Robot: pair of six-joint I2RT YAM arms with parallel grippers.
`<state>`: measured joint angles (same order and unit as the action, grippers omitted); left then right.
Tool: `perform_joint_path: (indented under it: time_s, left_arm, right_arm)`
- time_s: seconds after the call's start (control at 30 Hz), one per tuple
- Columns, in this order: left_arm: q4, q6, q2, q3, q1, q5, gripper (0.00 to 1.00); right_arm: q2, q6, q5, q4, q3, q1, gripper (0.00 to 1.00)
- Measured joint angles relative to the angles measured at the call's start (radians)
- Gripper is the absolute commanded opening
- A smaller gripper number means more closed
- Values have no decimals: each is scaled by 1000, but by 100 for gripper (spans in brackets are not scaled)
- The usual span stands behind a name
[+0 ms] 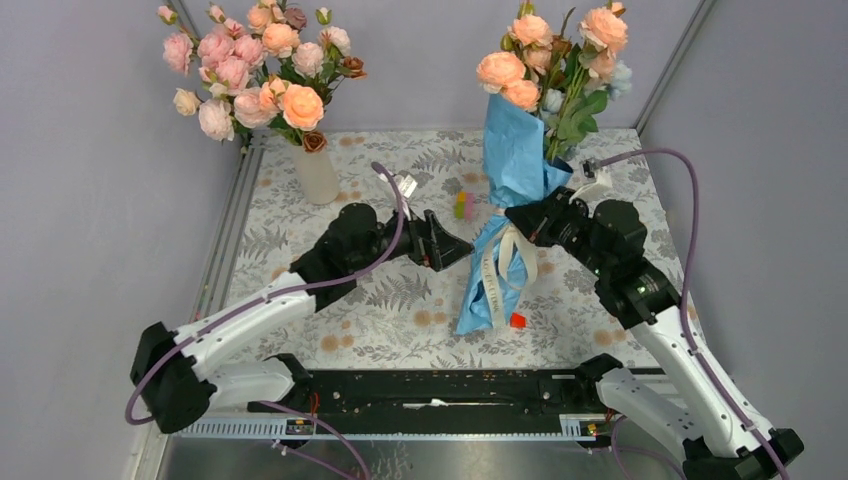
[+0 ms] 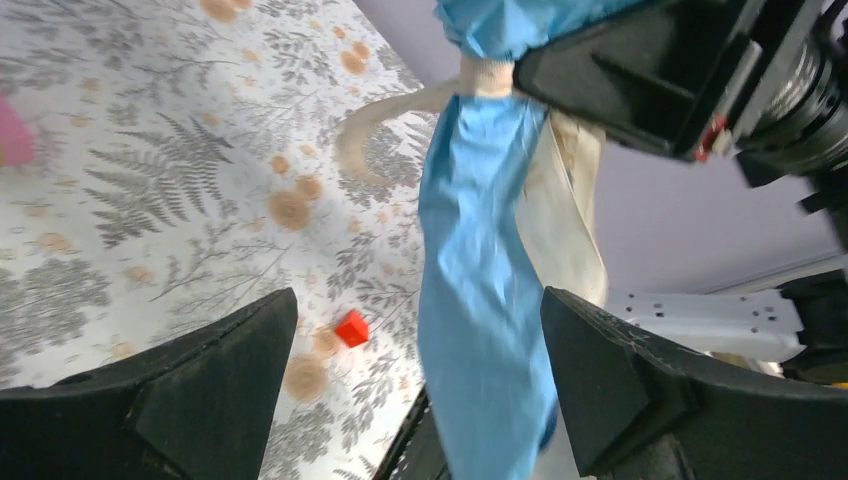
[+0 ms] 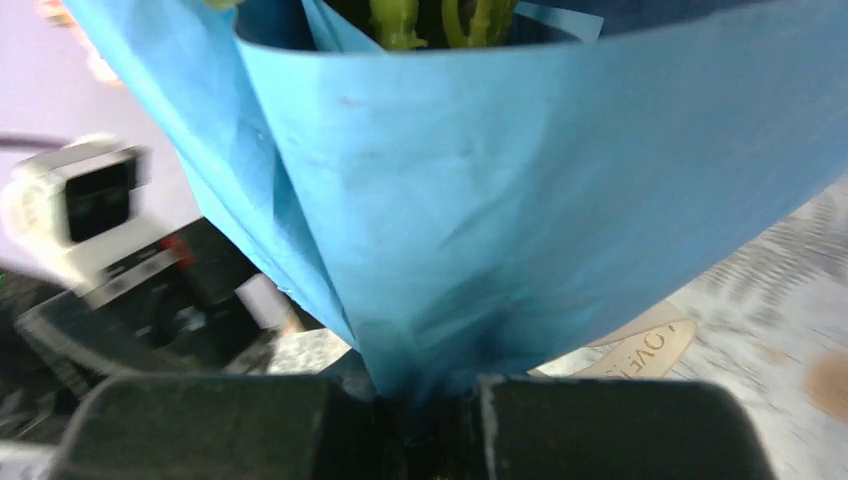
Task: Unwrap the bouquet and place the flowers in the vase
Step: Pick up the fake flower at the center of the board, then place the fake flower at the center of the board.
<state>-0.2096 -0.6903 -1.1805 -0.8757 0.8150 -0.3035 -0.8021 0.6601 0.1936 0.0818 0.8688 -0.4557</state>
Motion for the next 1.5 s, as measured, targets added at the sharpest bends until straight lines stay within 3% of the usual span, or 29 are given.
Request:
perform_joint_path:
  time_s: [0.1,0.23,0.37,0.47,0.87,1.2,1.37,1.5]
  left_arm:
    - [148,85,91,-18,-23,10,99]
    - [348,168,174,-97,-133,-31,99]
    - [551,276,188,-208,-231,-66,99]
    - [653,359,216,-225,-242,-40,99]
    - [742,479,302,-138,-249,94,99]
    - [756,520,302,-128,-249,117,99]
    - [766,536,295,-128,-249,122,99]
    - [771,541,283,-128,-251,122,99]
  right_arm:
    - [-23,-39,-153,222,121,0,0]
    - [-92,-49,-302,430,233,0,0]
    - [-203,-21,-365,550,275,0,0]
    - [-288,5,-378,597,273,-10,0]
    - [-583,79,-393,545,203,-60,0]
    - [-769,81,-432,436,175,-64,0]
    - [-838,78,-461,376,161,-66,16]
    - [-850,73,-470,351,158,-66,42]
